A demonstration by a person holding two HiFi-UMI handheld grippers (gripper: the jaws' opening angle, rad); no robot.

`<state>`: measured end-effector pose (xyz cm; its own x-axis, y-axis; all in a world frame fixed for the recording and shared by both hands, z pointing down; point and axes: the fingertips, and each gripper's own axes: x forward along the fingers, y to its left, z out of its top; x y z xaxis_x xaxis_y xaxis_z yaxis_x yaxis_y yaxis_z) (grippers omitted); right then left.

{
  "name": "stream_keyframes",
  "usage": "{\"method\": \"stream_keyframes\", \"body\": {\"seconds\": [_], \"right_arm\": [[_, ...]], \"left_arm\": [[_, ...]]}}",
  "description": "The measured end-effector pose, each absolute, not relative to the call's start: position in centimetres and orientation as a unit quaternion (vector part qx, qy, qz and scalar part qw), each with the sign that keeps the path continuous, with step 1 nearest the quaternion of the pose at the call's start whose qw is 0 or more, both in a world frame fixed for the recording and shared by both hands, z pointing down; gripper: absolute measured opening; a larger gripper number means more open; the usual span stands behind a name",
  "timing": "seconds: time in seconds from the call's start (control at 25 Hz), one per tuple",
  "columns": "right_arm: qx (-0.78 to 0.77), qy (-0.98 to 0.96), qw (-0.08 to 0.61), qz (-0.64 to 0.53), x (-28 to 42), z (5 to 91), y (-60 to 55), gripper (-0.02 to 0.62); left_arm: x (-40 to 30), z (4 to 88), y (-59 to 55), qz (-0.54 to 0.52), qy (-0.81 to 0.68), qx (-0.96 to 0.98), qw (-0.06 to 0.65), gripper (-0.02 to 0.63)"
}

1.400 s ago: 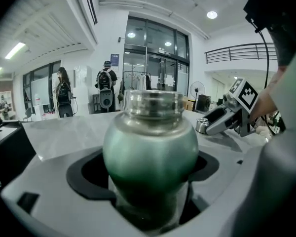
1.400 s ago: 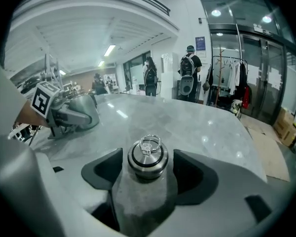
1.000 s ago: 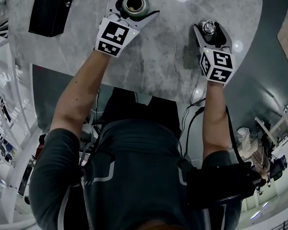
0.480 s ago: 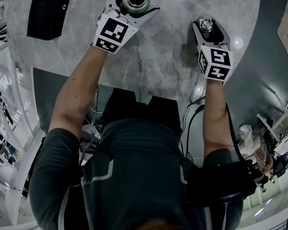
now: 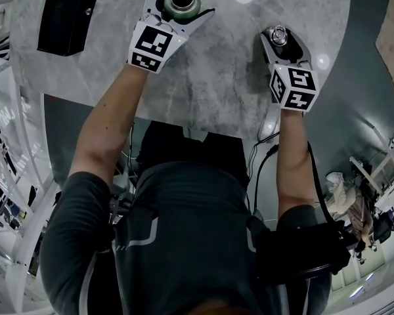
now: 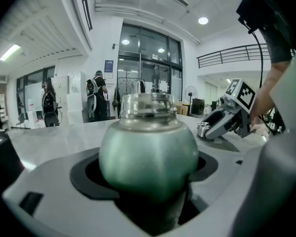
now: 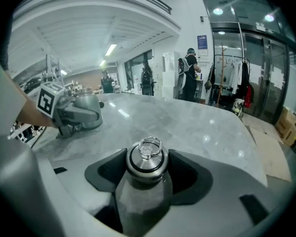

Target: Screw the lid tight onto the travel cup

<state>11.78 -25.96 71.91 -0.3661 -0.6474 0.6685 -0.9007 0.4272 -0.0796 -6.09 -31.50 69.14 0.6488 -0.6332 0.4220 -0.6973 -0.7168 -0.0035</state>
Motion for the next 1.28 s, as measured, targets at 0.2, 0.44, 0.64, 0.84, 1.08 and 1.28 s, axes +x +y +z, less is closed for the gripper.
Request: {"method": "stream_keyframes", "body": {"seconds": [0.2, 0.44, 0.64, 0.84, 1.08, 1.28], "right_arm": [[0.487, -0.802, 0.261, 0.227, 12.0, 67.7, -24.9, 0.278], [0.487, -0.813, 0.236, 0.215, 11.9, 62.3, -24.7, 0.278], [0.474, -0.828, 0.222, 0.201, 11.4, 57.1, -23.1, 0.278], [0.454, -0.844, 0.218, 0.181, 10.8, 51.2, -21.5, 0.278], [0.431, -0.869, 0.197, 0.143, 10.3, 43.8, -19.9, 0.278], [0.411, -0.883, 0.19, 0.12, 9.4, 39.7, -18.9, 0.278]], "left_arm": [[-5.9, 66.2, -30.4, 0.197, -0.356, 0.909, 0.092, 0.402], [-6.0, 60.3, -28.0, 0.176, -0.333, 0.922, 0.093, 0.402], [-6.2, 55.1, -25.1, 0.173, -0.323, 0.927, 0.083, 0.402], [-6.4, 48.5, -22.3, 0.143, -0.323, 0.933, 0.072, 0.402], [-5.3, 42.0, -19.4, 0.121, -0.301, 0.944, 0.055, 0.402], [-4.0, 38.4, -17.3, 0.12, -0.28, 0.952, 0.035, 0.402]]}}
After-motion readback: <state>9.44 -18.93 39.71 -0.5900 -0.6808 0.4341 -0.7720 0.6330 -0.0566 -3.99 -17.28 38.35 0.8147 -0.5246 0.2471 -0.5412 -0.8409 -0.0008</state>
